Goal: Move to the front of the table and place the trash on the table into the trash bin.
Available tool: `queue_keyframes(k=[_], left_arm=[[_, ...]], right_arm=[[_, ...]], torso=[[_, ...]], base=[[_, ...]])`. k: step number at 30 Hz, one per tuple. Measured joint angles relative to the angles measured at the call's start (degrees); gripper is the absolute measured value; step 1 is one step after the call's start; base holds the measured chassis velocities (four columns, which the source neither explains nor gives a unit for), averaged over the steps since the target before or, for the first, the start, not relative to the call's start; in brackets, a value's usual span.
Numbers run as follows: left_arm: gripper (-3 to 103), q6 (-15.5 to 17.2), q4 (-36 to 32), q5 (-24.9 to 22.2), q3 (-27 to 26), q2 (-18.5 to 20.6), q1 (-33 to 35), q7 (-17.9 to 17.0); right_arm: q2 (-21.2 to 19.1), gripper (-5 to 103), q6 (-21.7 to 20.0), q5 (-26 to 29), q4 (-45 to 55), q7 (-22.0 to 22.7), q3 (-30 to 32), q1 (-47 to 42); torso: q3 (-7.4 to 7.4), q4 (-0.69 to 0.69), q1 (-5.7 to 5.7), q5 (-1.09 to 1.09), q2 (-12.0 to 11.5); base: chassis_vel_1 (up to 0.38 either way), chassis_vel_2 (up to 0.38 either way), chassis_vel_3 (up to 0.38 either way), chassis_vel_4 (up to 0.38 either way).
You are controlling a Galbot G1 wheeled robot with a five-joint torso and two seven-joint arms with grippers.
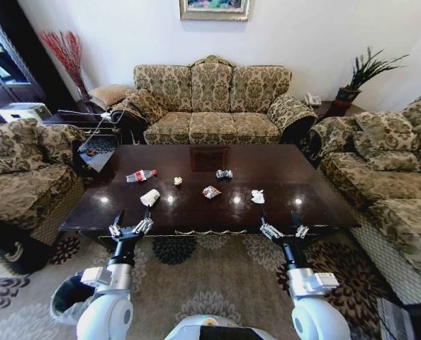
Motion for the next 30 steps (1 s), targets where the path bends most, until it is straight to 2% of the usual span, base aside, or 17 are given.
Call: queue_keyframes(k=[5,8,14,21,26,30], left_arm=[[92,0.0,0.1,0.0,-0.2,0.1,0.1,-0.1],[96,0.1,0.1,0.0,-0.3,0.0,0.1,-0.1],[94,0.2,0.3,0.0,-0.4,-0.1,0.0,-0.1],[93,0.4,0.7,0.0,-0.4,-0.3,-0.2,-0.2],[97,0.7,1.7,0.0,-0.6,-0.1,-0.7,-0.3],[95,1.3,2.6,-0.1,-1.0,0.2,-1.1,-0.7]], right_arm=[[0.3,100,0.5,-0.6,-0.2,0.1,-0.4,0.0],[0.3,100,0.5,-0.6,-0.1,0.1,-0.6,0.1],[0.3,100,0.5,-0.6,-0.1,0.1,-0.7,0.3],[0.2,100,0.7,-0.6,-0.5,0.2,-0.7,0.6],[0.1,100,0.7,-0.4,-1.3,0.3,-0.9,1.5],[0.1,100,1.0,0.1,-1.8,0.4,-1.3,1.9]], torso=[[0.0,0.0,0.0,0.0,0.0],[0.0,0.0,0.0,0.0,0.0],[0.0,0.0,0.0,0.01,0.0],[0.0,0.0,0.0,-0.01,0.0],[0.0,0.0,0.0,-0.01,0.0],[0.0,0.0,0.0,0.02,0.0]], base=[[0.0,0.0,0.0,0.0],[0.029,0.015,-0.019,-0.015],[0.134,0.089,-0.143,-0.106],[0.24,0.218,-0.231,-0.225],[0.294,0.292,-0.289,-0.29],[0.334,0.331,-0.331,-0.344]])
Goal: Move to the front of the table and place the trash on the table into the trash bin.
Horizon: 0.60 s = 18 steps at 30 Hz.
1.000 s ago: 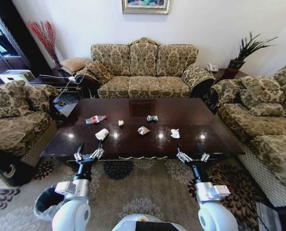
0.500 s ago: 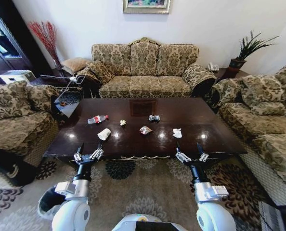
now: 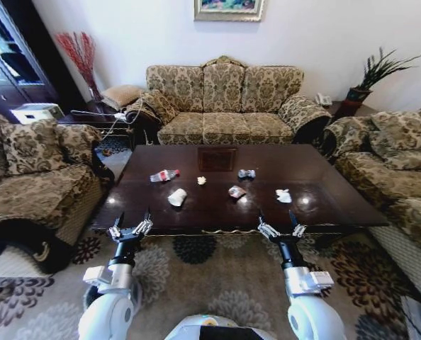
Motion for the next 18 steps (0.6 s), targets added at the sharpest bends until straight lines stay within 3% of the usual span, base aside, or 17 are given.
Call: queue_keyframes(k=[4,8,12,15,18], left_arm=[[93,1.3,2.2,0.0,-2.0,2.1,-0.1,-0.7],[95,3.3,5.2,0.3,-5.3,7.2,0.5,-1.4],[96,7.6,7.7,-0.5,-10.5,12.8,3.3,-1.3],[93,8.6,9.6,-0.6,-12.3,14.3,4.3,-0.9],[96,10.2,17.4,-2.4,-14.6,17.6,5.1,-0.3]], right_arm=[[0.0,100,0.5,0.1,0.1,-0.3,-0.3,-0.1],[-0.2,100,-1.7,0.8,2.7,-1.7,0.0,-0.9],[-0.3,100,-4.4,2.7,5.1,-3.5,0.7,-0.4],[-0.3,100,-4.8,3.8,5.5,-4.2,0.8,0.4],[-0.4,100,-5.2,6.3,5.2,-4.7,0.9,2.6]], torso=[[0.0,0.01,0.0,-0.08,0.0],[0.0,0.0,0.0,-0.07,0.0],[0.0,0.0,-0.01,-0.02,0.0],[0.0,0.0,0.0,0.03,0.0],[0.0,0.0,0.0,-0.03,0.0]], base=[[0.296,0.308,-0.266,-0.283],[0.183,0.148,-0.124,-0.177],[0.0,0.0,0.0,0.0],[-0.051,-0.052,0.007,0.039],[-0.024,-0.016,0.005,0.011]])
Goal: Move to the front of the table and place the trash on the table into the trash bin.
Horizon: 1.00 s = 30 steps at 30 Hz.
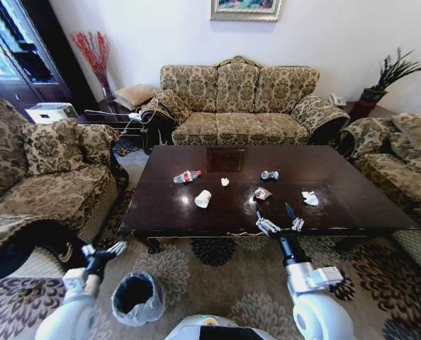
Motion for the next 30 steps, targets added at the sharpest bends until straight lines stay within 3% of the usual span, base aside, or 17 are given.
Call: queue_keyframes(k=[2,4,8,16,20,25,27,30], left_arm=[[95,0.0,1.9,-0.8,-0.1,0.7,0.0,0.0],[95,0.1,7.9,-3.2,0.7,2.8,-0.2,0.2],[94,1.4,12.1,-6.3,2.6,4.9,0.2,1.4],[95,3.1,18.5,-8.3,5.1,9.1,0.5,3.1],[95,4.4,24.5,-8.1,7.7,10.6,-1.9,4.4],[94,3.7,30.7,-5.3,11.2,10.6,-5.5,4.7],[94,2.6,32.6,-4.0,12.6,10.7,-7.0,6.1],[94,-1.5,35.6,0.5,14.8,10.3,-9.0,11.1]], right_arm=[[0.0,100,-0.2,0.6,-0.3,0.0,0.0,0.4],[0.0,100,-1.2,1.8,-1.4,0.3,-0.4,1.9],[0.1,100,-2.2,0.8,-3.3,0.5,-2.4,4.5],[-1.2,100,-5.6,0.8,-4.4,0.4,-3.0,7.4],[-0.9,100,-6.1,0.9,-5.9,0.3,-3.1,8.8],[0.5,100,-6.2,0.7,-7.8,0.3,-4.3,9.7],[1.0,100,-6.1,0.7,-8.3,0.3,-4.4,9.5],[1.5,100,-5.6,0.7,-9.2,0.3,-4.3,9.1]], torso=[[0.0,0.01,0.0,0.01,0.0],[0.0,0.01,0.0,-0.04,0.0],[-0.01,0.01,-0.02,-0.02,0.0],[0.0,0.01,0.0,0.0,0.0],[-0.01,-0.01,-0.01,-0.02,0.0],[0.0,0.02,0.0,-0.01,0.0],[0.0,0.0,0.0,0.0,0.0],[0.0,-0.01,0.0,0.01,0.0]], base=[[0.0,0.0,0.0,0.0],[0.0,0.0,0.0,0.0],[0.0,0.0,0.0,0.0],[0.0,0.0,0.0,0.0],[0.0,0.0,0.0,0.0],[0.0,0.0,0.0,0.0],[0.0,0.0,0.0,0.0],[0.0,0.0,0.0,0.0]])
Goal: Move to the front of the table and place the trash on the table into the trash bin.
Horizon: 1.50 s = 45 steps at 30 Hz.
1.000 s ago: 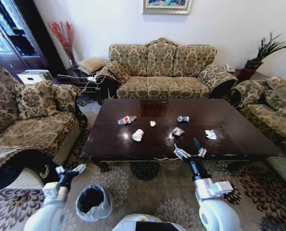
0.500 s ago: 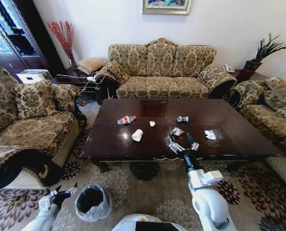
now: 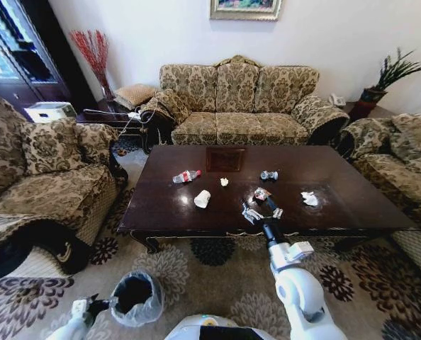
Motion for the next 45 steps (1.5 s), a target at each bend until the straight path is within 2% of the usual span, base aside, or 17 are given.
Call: queue_keyframes(k=[5,7,8,10,16,19,24,27,34,38,40,45], left_arm=[[94,-2.7,3.0,3.6,1.8,-0.3,-1.8,1.5],[93,-5.7,6.7,4.7,3.2,-0.2,-4.3,2.1],[93,-5.7,6.7,4.7,3.2,-0.2,-4.3,2.1],[94,-7.8,10.6,6.0,4.4,0.1,-6.6,2.6],[94,-9.5,15.0,6.9,4.9,0.4,-9.1,2.3],[93,-11.3,18.6,7.2,4.4,0.7,-10.5,1.4],[95,-12.1,22.1,6.3,4.9,2.1,-12.0,1.4],[95,-14.4,26.6,6.8,5.8,2.8,-14.2,2.1],[93,-15.5,31.4,6.8,7.5,3.0,-17.2,3.1],[93,-15.9,34.0,6.1,9.1,3.0,-19.3,4.8],[91,-18.3,38.6,7.1,9.7,2.2,-22.3,6.3],[94,-18.9,41.1,8.1,9.7,1.8,-24.6,7.2]], right_arm=[[0.1,100,0.4,0.0,-0.4,0.0,0.0,-0.2],[-0.4,100,0.5,0.0,-0.1,0.0,0.0,-1.0],[-0.4,100,0.5,0.0,-0.1,0.0,0.0,-1.0],[-0.8,100,0.6,-0.1,0.2,-0.1,0.1,-2.2],[-0.8,100,0.8,-0.3,0.6,-0.2,0.2,-3.6],[-0.3,100,0.8,-0.3,-0.1,-0.2,-0.3,-3.2],[0.2,100,0.8,-0.6,-1.3,-0.2,-1.2,-1.8],[0.5,100,1.2,-0.7,-2.5,-0.2,-1.6,-1.1],[1.2,100,2.0,-1.4,-3.5,-0.2,-2.1,-1.1],[1.1,100,2.4,-1.7,-3.9,-0.2,-2.2,-1.4],[0.6,100,2.5,-1.6,-3.9,-0.2,-2.1,-1.7],[0.1,100,2.7,-1.3,-3.7,-0.3,-1.9,-2.1]], torso=[[0.0,0.01,0.0,0.01,0.0],[0.0,0.01,0.0,0.0,0.0],[0.0,0.01,0.0,0.0,0.0],[0.0,0.0,0.0,0.01,0.0],[0.0,0.0,0.0,0.0,0.0],[0.0,0.0,0.0,0.01,0.0],[0.0,0.01,0.0,0.01,0.0],[0.0,0.01,0.0,0.0,0.0],[0.0,0.01,0.0,0.0,0.0],[0.0,0.01,0.0,0.01,0.0],[0.0,0.01,0.0,-0.02,0.0],[0.0,0.0,0.0,0.02,0.0]], base=[[0.0,0.0,0.0,0.0],[0.0,0.0,0.0,0.0],[0.0,0.0,0.0,0.0],[0.0,0.0,0.0,0.0],[0.0,0.0,0.0,0.0],[0.0,0.0,0.0,0.0],[0.0,0.0,0.0,0.0],[0.0,0.0,0.0,0.0],[0.0,0.0,0.0,0.0],[0.0,0.0,0.0,0.0],[0.0,0.0,0.0,0.0],[0.0,0.0,0.0,0.0]])
